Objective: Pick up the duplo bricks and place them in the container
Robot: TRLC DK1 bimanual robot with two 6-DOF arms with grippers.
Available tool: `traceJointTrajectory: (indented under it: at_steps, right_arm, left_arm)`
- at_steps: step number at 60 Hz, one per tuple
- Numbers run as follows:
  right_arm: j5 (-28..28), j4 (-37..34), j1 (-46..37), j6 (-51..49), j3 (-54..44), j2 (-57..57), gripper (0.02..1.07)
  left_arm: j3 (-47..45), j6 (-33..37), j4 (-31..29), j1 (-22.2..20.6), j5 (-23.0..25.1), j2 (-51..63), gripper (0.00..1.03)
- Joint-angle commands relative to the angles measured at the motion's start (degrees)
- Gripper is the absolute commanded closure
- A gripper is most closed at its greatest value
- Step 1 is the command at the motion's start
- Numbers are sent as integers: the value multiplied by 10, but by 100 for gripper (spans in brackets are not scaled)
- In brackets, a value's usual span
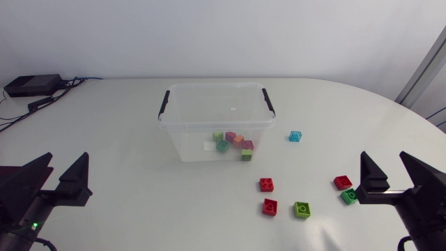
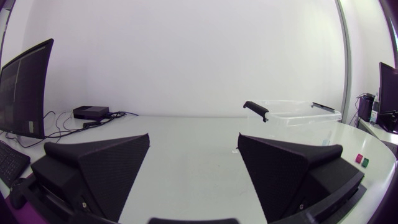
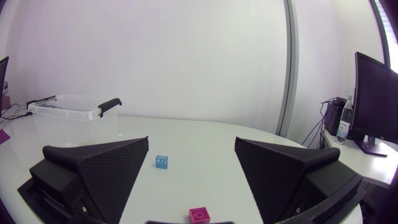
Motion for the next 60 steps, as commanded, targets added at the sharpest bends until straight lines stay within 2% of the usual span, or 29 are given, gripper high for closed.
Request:
traceJointTrajectory:
  at_steps: [1, 21, 33, 43, 48, 53, 60]
  right_arm:
    - [-2, -2, 0, 3, -13, -3, 7]
    - [-3, 6, 4, 5, -13, -5, 7]
    - [-2, 1, 17, 30, 59, 32, 7]
    - [-2, -19, 15, 48, 199, 237, 7]
    - [-18, -30, -23, 46, 239, 314, 7]
    - [-49, -76, -51, 47, 283, 413, 7]
    - [-39, -133, -48, 46, 338, 542, 7]
  left_arm:
    - [-9, -13, 0, -4, -3, -5, 4]
    - [-9, -13, 0, -4, -3, -5, 4]
    - [-9, -13, -1, -4, -3, -5, 4]
    - [-9, -13, 0, -3, -3, -5, 4]
    - [-9, -13, 0, -3, -3, -5, 4]
    - [-9, -13, 0, -3, -3, -5, 4]
    - [-9, -13, 0, -2, -3, -5, 4]
